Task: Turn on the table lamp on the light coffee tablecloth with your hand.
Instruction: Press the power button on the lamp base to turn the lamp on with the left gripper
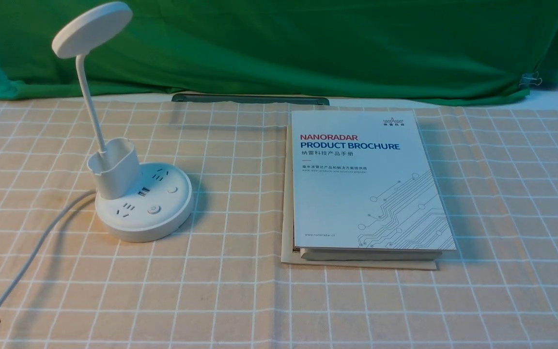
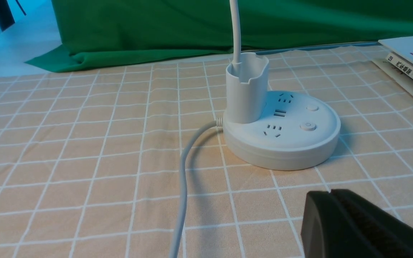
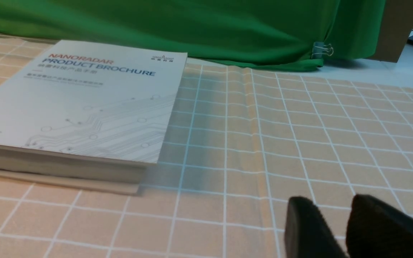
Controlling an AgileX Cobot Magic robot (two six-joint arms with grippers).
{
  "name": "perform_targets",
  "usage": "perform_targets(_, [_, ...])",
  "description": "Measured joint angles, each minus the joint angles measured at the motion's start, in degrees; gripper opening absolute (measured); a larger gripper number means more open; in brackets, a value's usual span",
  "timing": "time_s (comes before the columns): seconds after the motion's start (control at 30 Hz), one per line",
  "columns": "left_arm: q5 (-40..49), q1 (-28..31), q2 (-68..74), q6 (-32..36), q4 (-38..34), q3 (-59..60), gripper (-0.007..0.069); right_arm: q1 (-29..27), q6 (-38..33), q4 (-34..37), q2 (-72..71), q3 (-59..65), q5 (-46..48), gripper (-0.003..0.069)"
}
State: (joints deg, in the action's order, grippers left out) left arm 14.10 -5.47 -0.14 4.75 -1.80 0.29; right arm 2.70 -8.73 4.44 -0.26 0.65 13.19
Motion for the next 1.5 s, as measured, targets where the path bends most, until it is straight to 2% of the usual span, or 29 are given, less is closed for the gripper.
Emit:
perform_targets(0.53, [-1.93,0.00,0.00,0.25,1.80,0.00,0.0021,0.00,0.00,0.00,0.00,0.00,0.00,0.0241])
perform_targets(0.63, [-13.32,0.00,0.00,0.35,2.75,0.00,0.0021,0.00,0.00,0.00,0.00,0.00,0.00,0.0241])
perform_targets(0.67, [-14.10,0.00,0.00,0.35,2.83,0.00,0.0021,0.00,0.00,0.00,0.00,0.00,0.00,0.0241])
perform_targets(0.7, [-22.74,0.00,0.00,0.35,2.96,0.00,0.0021,0.00,0.00,0.00,0.00,0.00,0.00,0.0241])
perform_targets(0.73, [-23.82,0.00,0.00,0.41,2.96,0.00,0.0021,0.00,0.00,0.00,0.00,0.00,0.00,0.0241])
perform_targets(0.77, [-32.93,0.00,0.00,0.86,3.10,0.00,0.0021,0.00,0.00,0.00,0.00,0.00,0.00,0.0241])
perform_targets(0.83, [-41.48,0.00,0.00,1.17,3.63,0.00,0.0021,0.00,0.00,0.00,0.00,0.00,0.00,0.0241])
perform_targets(0.97, [-54.61,0.00,0.00,0.70,4.64,0.00,0.0021,0.00,0.00,0.00,0.00,0.00,0.00,0.0241])
perform_targets(1.0, [-55.25,0.00,0.00,0.53,4.62,0.00,0.0021,0.00,0.00,0.00,0.00,0.00,0.00,0.0241])
perform_targets(1.03, [-60.15,0.00,0.00,-1.82,4.67,0.00,0.0021,0.00,0.00,0.00,0.00,0.00,0.00,0.0241])
perform_targets(1.13, [-65.29,0.00,-0.16,-6.88,4.61,-0.44,0.0021,0.00,0.00,0.00,0.00,0.00,0.00,0.0241])
perform_targets(1.23, [-62.24,0.00,-0.16,-10.61,4.78,-3.76,0.0021,0.00,0.00,0.00,0.00,0.00,0.00,0.0241])
perform_targets(1.27, [-49.99,0.00,-0.23,-15.75,4.98,-11.18,0.0021,0.00,0.00,0.00,0.00,0.00,0.00,0.0241])
perform_targets(1.3, [-48.48,0.00,-0.23,-16.54,5.09,-12.03,0.0021,0.00,0.00,0.00,0.00,0.00,0.00,0.0241])
perform_targets(1.33, [-37.18,0.00,0.88,-18.14,5.26,-18.32,0.0021,0.00,0.00,0.00,0.00,0.00,0.00,0.0241])
perform_targets(1.43, [-15.71,0.00,6.61,-18.62,6.73,-29.02,0.0021,0.00,0.00,0.00,0.00,0.00,0.00,0.0241])
perform_targets(1.5, [-5.32,0.00,12.10,-18.81,8.03,-33.09,0.0021,0.00,0.00,0.00,0.00,0.00,0.00,0.0241])
